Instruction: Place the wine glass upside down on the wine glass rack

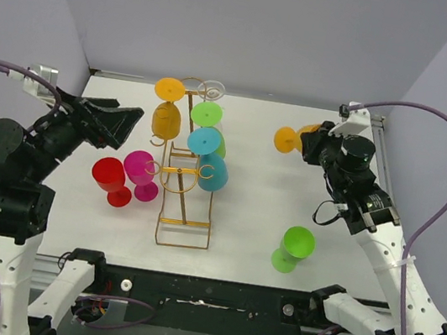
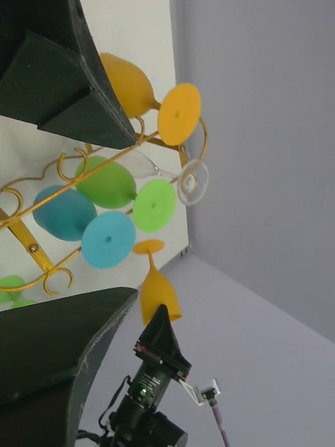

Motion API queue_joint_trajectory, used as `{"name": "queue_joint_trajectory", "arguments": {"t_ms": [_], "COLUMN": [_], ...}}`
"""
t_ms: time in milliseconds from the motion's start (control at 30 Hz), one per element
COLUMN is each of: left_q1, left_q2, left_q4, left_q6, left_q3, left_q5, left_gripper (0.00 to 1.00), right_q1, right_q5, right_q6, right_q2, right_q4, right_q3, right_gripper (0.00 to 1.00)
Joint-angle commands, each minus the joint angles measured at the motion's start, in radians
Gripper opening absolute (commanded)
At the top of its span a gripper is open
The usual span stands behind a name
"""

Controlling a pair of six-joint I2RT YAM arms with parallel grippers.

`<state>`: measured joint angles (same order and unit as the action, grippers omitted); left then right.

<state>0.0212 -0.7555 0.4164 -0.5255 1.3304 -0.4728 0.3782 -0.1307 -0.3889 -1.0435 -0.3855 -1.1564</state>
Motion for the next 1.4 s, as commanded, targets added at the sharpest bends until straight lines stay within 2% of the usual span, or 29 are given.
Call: {"name": "queue_joint_trajectory", "arguments": {"t_ms": [0, 200, 433, 567, 733, 933, 1133, 1367], "left_q1": [-0.004, -0.003, -0.002, -0.003, -0.002, -0.001, -0.002, -0.003], "left_q2": [-0.029, -0.083, -0.121, -0.105, -0.062, 0.004, 0.052, 0.05], "left_q4": [-0.311, -0.614, -0.853, -0.925, -0.929, -0.884, -0.717, -0.722], "left_q6": [-0.237, -0.548, -0.75, -0.854, -0.945, -1.041, -1.053, -1.105], "left_q3": [0.0, -0.09, -0.156, -0.226, -0.296, -0.365, -0.364, -0.393], "left_q5": [-0.116, -0.143, -0.096, -0.046, 0.029, 0.11, 0.19, 0.209], "left_gripper": [0.78, 0.76, 0.72, 0.72, 0.71, 0.69, 0.69, 0.61], "right_q1": [0.093, 0.193, 0.328, 0.398, 0.507, 0.671, 0.78, 0.862], "right_q5": [-0.004, 0.002, 0.02, 0.038, 0.039, -0.045, -0.088, -0.104], "right_q6": [0.022, 0.033, 0.078, 0.108, 0.164, 0.336, 0.463, 0.54], "right_q2": [0.041, 0.039, 0.016, -0.005, -0.057, -0.166, -0.285, -0.337], "right_q4": [0.257, 0.462, 0.684, 0.806, 0.957, 1.095, 1.16, 1.154], "right_q3": [-0.075, -0.103, -0.107, -0.112, -0.116, -0.149, -0.22, -0.231], "right_gripper": [0.0, 0.0, 0.0, 0.0, 0.0, 0.0, 0.0, 0.0]}}
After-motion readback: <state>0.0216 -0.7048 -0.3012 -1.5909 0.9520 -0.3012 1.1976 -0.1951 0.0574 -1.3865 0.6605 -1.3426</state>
